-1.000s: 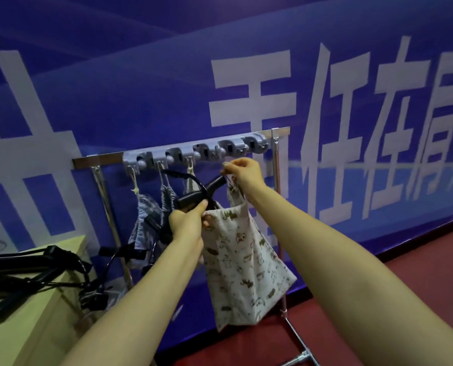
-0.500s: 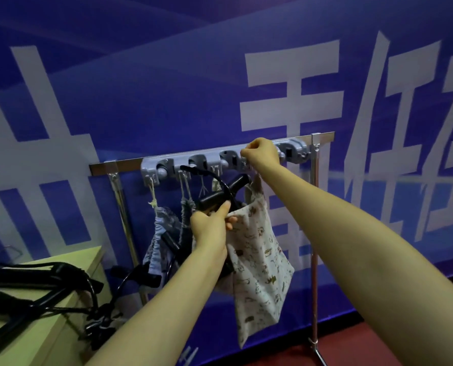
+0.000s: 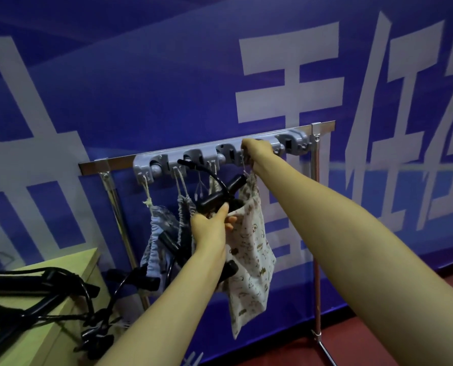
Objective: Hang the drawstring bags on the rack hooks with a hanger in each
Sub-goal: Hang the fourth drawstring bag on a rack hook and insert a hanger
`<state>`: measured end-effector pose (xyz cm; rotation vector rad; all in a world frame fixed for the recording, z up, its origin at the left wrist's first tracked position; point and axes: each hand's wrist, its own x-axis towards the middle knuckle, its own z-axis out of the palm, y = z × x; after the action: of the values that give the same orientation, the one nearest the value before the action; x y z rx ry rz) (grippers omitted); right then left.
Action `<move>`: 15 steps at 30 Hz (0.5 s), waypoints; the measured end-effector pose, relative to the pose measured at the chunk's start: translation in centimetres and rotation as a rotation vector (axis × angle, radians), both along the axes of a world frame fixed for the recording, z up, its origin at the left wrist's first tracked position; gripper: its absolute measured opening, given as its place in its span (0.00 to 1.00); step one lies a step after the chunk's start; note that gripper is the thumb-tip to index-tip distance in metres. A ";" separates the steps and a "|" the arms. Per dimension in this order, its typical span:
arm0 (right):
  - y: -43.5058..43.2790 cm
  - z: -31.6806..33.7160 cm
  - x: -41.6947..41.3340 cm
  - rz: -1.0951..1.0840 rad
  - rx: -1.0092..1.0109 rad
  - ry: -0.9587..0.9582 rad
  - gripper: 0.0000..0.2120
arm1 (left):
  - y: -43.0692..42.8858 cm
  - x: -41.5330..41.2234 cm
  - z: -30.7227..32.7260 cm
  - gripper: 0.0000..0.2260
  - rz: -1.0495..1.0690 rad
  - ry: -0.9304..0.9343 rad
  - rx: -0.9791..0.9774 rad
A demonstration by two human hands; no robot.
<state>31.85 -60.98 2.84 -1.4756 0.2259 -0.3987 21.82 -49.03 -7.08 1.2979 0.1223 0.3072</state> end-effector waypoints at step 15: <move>-0.4 -1.4 0.3 -0.004 0.500 0.024 0.14 | 0.3 -1.6 -0.5 0.07 -0.218 0.141 -0.251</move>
<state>32.13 -61.35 1.49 -0.9886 0.3214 -0.3000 20.20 -48.69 -7.57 1.0718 0.1332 0.0118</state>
